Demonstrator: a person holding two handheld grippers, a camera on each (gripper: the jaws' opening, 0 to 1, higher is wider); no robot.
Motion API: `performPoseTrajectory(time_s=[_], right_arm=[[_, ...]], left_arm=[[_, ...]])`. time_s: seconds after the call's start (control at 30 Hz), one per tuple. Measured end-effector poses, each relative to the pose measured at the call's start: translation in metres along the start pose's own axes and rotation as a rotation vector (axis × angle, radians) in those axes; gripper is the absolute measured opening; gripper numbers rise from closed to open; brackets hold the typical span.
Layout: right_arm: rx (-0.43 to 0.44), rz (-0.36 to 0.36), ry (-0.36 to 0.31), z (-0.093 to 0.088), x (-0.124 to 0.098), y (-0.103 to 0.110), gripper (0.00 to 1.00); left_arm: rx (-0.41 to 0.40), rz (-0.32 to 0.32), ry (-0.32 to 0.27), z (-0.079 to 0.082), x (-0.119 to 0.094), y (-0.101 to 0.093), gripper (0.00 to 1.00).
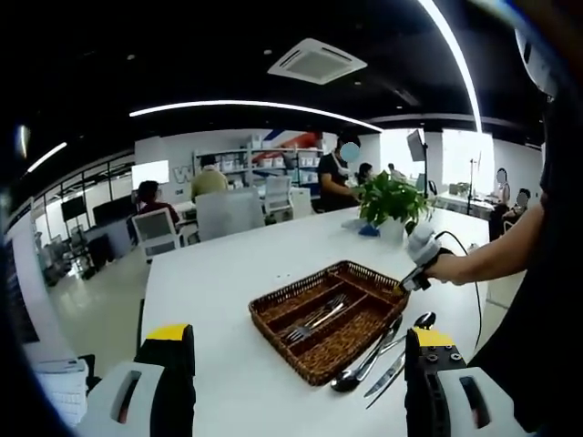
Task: Arrange the knives, forks, and spoons in their matching storage slots by inserting each utensil handle-first until every utensil is classified and aligned in the correct compartment
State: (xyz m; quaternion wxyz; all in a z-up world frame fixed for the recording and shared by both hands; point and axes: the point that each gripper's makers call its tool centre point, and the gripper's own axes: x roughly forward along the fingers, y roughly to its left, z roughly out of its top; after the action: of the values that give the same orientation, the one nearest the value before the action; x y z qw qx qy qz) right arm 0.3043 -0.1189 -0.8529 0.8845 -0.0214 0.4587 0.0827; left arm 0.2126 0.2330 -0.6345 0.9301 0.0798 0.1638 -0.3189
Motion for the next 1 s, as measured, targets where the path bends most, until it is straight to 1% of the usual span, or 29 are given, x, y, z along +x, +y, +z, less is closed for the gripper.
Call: performPoseTrajectory(time_s=[0.03,0.07,0.17,0.2,0.27,0.33,0.4,0.43,0.47,0.53,0.57,0.6,0.63,0.67,0.7,0.73,0.8,0.83,0.93,1.0], right_arm=[[-0.012,-0.007,0.002,0.0,-0.001,-0.001,0.02],[-0.028,-0.009,-0.012,0.002,-0.002,-0.001,0.02],[-0.039,0.013,-0.002,0.0,-0.001,0.003,0.02],[-0.031,0.031,0.012,-0.002,0.0,0.006,0.02],[-0.039,0.038,0.0,-0.001,-0.001,0.007,0.03],[-0.081,0.037,-0.033,0.005,-0.003,0.008,0.12],[-0.079,0.066,-0.065,0.011,-0.005,0.014,0.2],[-0.094,0.076,-0.077,0.014,-0.007,0.016,0.21],[-0.109,0.067,-0.087,0.016,-0.008,0.015,0.23],[-0.145,0.049,-0.146,0.026,-0.011,0.013,0.37],[-0.182,0.044,-0.201,0.035,-0.013,0.013,0.45],[-0.202,0.014,-0.222,0.039,-0.016,0.008,0.53],[-0.216,-0.002,-0.231,0.039,-0.018,0.006,0.62],[-0.227,0.011,-0.249,0.042,-0.018,0.008,0.73],[-0.219,0.01,-0.26,0.043,-0.019,0.008,0.85],[-0.224,0.007,-0.261,0.042,-0.021,0.007,0.9],[-0.238,0.013,-0.281,0.045,-0.024,0.007,0.99],[-0.25,0.022,-0.295,0.048,-0.026,0.008,0.99],[-0.264,0.06,-0.314,0.05,-0.031,0.015,0.99],[-0.28,0.061,-0.317,0.051,-0.033,0.015,0.99]], left_arm=[[0.001,-0.001,0.0,0.0,0.0,0.0,1.0],[0.002,0.0,0.0,0.0,0.0,-0.001,1.0],[0.0,0.002,-0.001,0.0,0.0,-0.001,1.0],[0.0,0.002,0.0,0.0,0.0,-0.001,1.0],[0.003,0.002,0.0,0.0,-0.001,-0.001,1.0],[0.003,0.005,-0.002,0.001,-0.002,-0.001,1.0],[0.004,0.006,-0.001,0.001,-0.002,0.0,1.0],[0.006,0.007,0.0,0.001,-0.003,0.0,1.0],[0.006,0.007,-0.001,0.001,-0.003,0.0,1.0],[0.01,0.016,-0.004,0.002,-0.004,0.002,1.0],[0.01,0.017,-0.006,0.003,-0.004,0.002,1.0],[0.007,0.015,-0.009,0.003,-0.004,0.002,1.0],[0.006,0.015,-0.011,0.004,-0.004,0.002,1.0],[0.005,0.017,-0.012,0.004,-0.005,0.002,1.0],[0.006,0.018,-0.013,0.004,-0.005,0.002,1.0],[0.004,0.019,-0.014,0.004,-0.005,0.002,1.0],[-0.003,0.02,-0.021,0.005,-0.005,0.002,1.0],[-0.006,0.018,-0.025,0.005,-0.004,0.001,1.0],[-0.002,0.015,-0.025,0.006,-0.004,0.0,1.0],[-0.004,0.014,-0.028,0.006,-0.003,-0.001,1.0]])
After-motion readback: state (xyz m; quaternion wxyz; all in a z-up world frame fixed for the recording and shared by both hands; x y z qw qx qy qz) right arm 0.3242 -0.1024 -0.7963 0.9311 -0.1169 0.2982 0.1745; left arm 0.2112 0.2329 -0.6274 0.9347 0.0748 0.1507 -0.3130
